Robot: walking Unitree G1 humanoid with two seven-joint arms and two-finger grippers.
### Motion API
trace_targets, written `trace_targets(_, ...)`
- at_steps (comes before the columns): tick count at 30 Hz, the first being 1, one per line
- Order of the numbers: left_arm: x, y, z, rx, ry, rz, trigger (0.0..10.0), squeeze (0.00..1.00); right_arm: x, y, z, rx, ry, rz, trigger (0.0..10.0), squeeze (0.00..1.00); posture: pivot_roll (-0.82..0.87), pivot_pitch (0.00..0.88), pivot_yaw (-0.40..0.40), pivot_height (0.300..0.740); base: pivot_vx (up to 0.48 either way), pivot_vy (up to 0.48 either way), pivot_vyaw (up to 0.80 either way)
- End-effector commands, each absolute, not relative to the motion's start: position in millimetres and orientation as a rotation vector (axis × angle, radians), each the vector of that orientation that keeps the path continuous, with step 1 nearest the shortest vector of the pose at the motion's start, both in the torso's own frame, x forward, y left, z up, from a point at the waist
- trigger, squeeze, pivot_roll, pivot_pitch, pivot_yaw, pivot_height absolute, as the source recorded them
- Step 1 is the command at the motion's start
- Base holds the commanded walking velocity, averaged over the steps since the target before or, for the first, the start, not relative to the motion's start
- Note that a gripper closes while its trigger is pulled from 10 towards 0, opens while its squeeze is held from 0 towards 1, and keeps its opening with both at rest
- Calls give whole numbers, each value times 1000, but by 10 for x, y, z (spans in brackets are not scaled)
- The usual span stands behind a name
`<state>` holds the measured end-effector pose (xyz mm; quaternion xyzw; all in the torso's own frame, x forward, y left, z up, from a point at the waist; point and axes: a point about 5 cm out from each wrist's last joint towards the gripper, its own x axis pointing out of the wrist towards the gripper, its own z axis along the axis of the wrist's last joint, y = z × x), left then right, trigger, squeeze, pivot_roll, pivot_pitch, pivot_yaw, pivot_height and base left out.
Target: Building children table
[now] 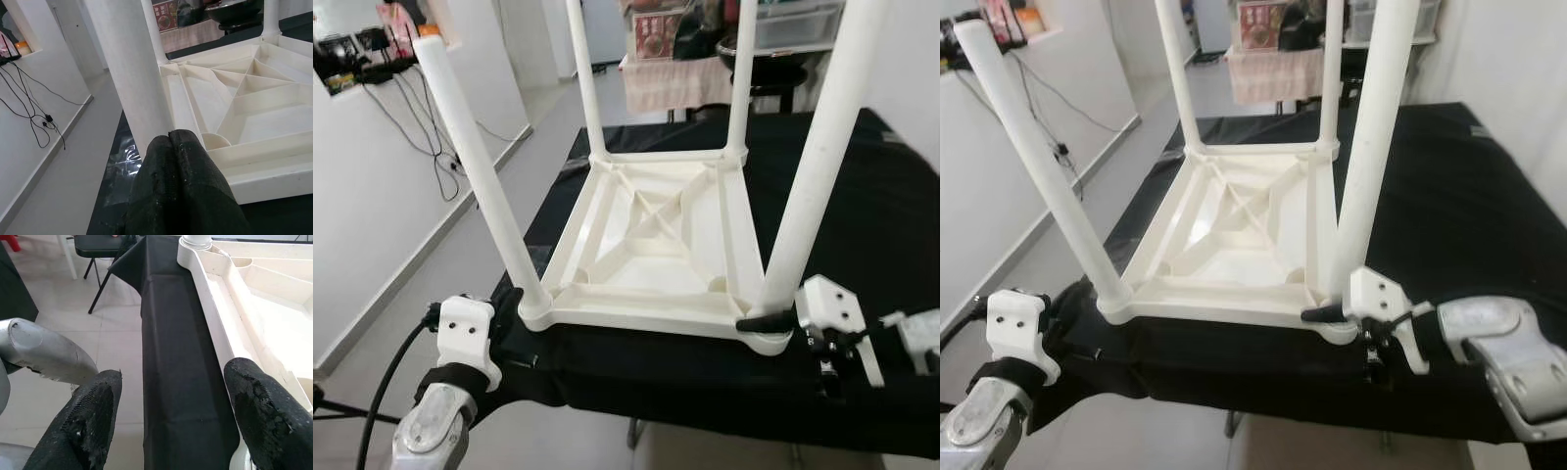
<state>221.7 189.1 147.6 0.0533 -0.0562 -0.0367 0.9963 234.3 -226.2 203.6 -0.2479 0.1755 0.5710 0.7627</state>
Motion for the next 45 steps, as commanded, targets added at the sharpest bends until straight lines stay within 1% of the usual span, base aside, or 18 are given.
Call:
trace_targets(1, 2223, 1943, 1420, 125, -77, -52, 10000, 0, 2338, -2213, 2035, -526, 374, 1267, 10000, 0, -81, 0, 90, 740, 0, 0, 0)
trace_targets(5, 2221, 1948, 1416, 125, -75, -46, 10000, 0, 2339, -2208, 2032, -527, 380, 1266, 10000, 0, -81, 0, 90, 740, 0, 0, 0)
trace_targets(16, 2225, 1957, 1417, 131, -74, -33, 10000, 0, 2343, -2131, 1981, -511, 383, 1300, 10000, 0, -79, 0, 88, 740, 0, 0, -800)
trace_targets(20, 2226, 1951, 1415, 133, -72, -31, 10000, 0, 2393, -2105, 1979, -514, 354, 1274, 10000, 0, -78, 0, 86, 740, 0, 0, -800)
trace_targets(35, 2227, 1945, 1407, 138, -71, -31, 10000, 0, 2402, -2028, 1975, -510, 314, 1301, 10000, 0, -78, 0, 85, 740, 0, 0, 0)
trace_targets(45, 2238, 1945, 1409, 146, -71, -29, 10000, 0, 2465, -1924, 1919, -527, 275, 1290, 10000, 0, -77, 0, 82, 740, 0, 0, 0)
